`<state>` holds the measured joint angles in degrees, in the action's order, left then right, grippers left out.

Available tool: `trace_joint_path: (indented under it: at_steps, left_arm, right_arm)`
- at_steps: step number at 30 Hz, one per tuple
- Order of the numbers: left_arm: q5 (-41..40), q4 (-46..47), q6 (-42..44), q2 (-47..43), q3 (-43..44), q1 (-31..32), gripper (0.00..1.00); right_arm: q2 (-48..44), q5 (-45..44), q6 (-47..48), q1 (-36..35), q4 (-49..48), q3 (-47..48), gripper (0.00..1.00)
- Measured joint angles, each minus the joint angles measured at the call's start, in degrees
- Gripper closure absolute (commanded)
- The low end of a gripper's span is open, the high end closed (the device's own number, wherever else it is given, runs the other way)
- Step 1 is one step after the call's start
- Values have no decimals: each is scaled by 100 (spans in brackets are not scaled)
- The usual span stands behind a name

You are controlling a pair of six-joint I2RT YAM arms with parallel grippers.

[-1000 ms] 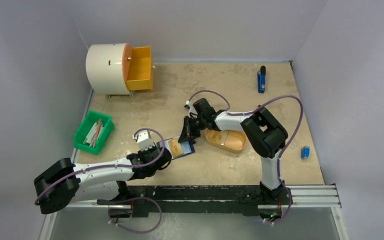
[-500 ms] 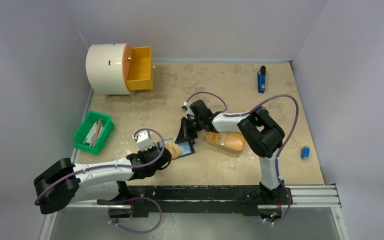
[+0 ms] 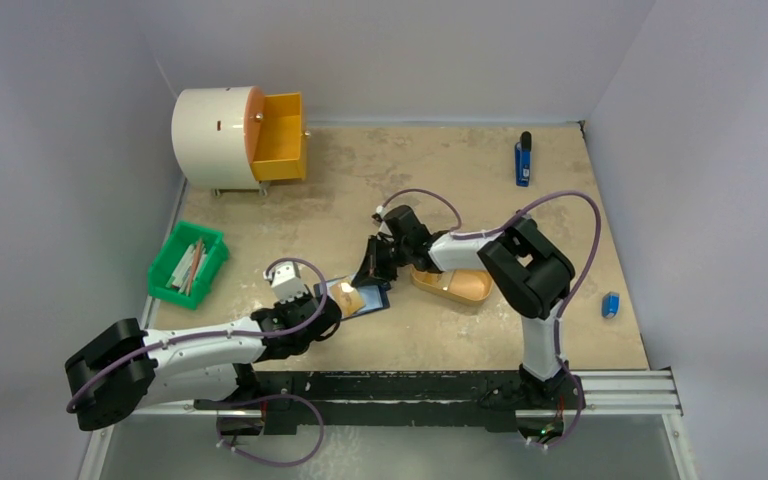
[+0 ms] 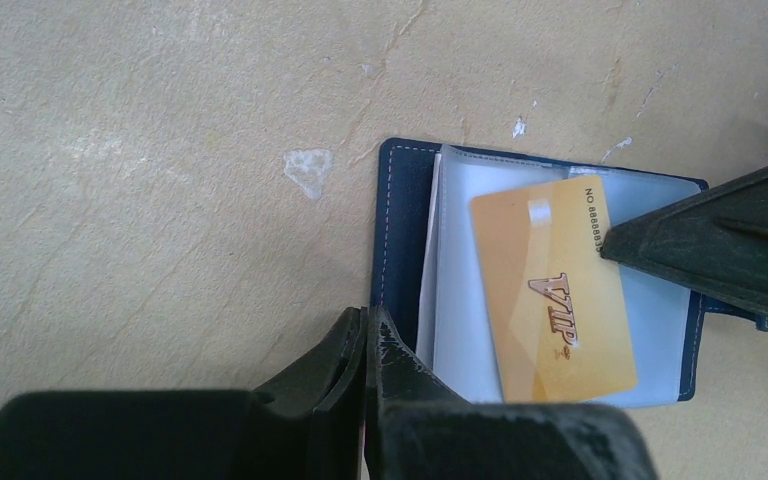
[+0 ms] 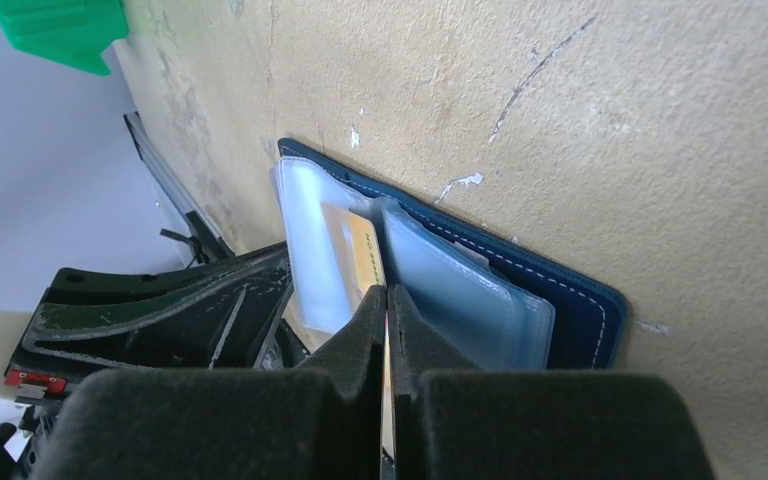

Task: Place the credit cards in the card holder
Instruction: Insert the credit card into the card holder.

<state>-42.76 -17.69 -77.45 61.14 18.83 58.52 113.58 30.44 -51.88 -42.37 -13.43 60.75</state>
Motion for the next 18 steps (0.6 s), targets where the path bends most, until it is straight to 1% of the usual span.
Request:
trace_joint_path:
  at_steps: [9,18]
  left_arm:
    - [4,7,2,2,0,0,100]
    - [-2,15,2,13,0,0,100]
  right_arm:
    - [-72,-74,-120,-50,-173,-70,100]
    - [-72,-83,-105,-223,-146,-20,100]
